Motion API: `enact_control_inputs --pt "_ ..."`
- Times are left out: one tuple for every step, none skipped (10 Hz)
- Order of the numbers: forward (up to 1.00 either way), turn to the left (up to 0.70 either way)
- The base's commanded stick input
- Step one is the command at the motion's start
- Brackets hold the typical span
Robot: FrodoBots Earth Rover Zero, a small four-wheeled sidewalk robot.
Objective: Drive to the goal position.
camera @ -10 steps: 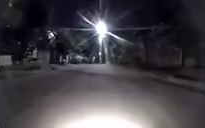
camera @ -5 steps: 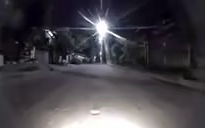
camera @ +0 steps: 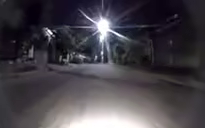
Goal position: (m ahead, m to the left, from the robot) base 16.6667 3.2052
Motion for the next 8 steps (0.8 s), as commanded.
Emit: enact_control_inputs --pt "1.00 0.04" --pt "1.00 0.05" --pt "1.00 0.05" --pt "1.00 0.05" --pt "1.00 0.05" --pt "1.00 0.05" --pt "1.00 0.05" --pt "1.00 0.05"
